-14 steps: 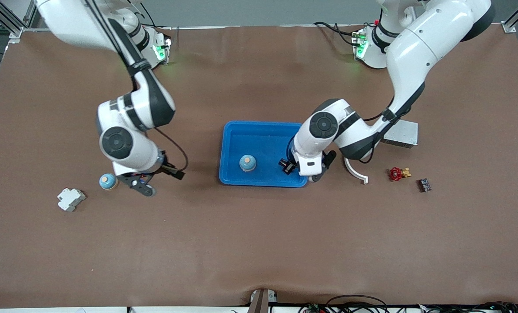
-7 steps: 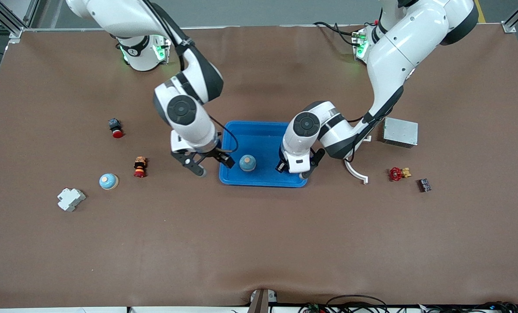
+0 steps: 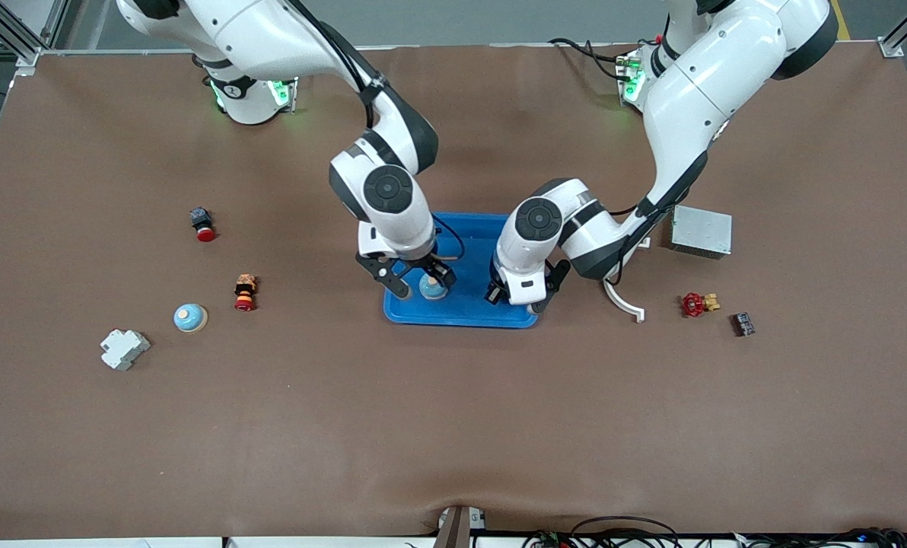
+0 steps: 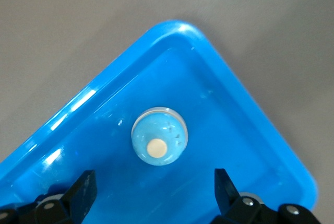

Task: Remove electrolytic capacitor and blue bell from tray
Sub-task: 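Grasp the second capacitor with the left gripper while the right gripper grasps a bell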

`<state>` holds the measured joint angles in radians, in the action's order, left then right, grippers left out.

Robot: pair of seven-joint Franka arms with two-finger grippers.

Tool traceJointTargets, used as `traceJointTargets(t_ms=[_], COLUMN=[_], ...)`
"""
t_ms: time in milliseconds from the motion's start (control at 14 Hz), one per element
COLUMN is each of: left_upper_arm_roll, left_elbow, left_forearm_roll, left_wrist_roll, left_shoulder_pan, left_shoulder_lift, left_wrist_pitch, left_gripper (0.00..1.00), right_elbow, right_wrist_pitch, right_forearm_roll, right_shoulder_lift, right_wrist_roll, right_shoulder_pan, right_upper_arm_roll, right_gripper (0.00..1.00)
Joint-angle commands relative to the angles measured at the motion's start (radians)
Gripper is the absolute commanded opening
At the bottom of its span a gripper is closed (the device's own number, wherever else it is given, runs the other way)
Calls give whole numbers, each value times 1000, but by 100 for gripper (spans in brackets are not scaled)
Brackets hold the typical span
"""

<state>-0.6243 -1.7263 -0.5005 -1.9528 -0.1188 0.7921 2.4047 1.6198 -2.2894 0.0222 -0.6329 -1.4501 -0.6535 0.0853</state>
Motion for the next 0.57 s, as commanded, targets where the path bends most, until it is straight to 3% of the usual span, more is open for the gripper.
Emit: traceJointTargets(t_ms=[0, 286, 500], left_upper_arm_roll=[-3, -14, -128], left_elbow=[2, 7, 8], left_forearm_roll=[-23, -7, 22], left_wrist_roll=[-37, 3, 106], left_shoulder_pan=[17, 45, 173], left_shoulder_lift=[-46, -154, -188], left_wrist_pitch=[-33, -188, -243], left_gripper=[0, 0, 0], right_elbow=[-61, -61, -60], right_wrist_pitch=[-8, -25, -44], right_forearm_roll=[-50, -64, -82], right_shoulder_lift=[-62, -85, -102], right_wrist_roll=[-58, -59, -61], right_shoulder_pan=[-12, -18, -18], right_upper_arm_roll=[-12, -13, -15], right_gripper=[100, 100, 100])
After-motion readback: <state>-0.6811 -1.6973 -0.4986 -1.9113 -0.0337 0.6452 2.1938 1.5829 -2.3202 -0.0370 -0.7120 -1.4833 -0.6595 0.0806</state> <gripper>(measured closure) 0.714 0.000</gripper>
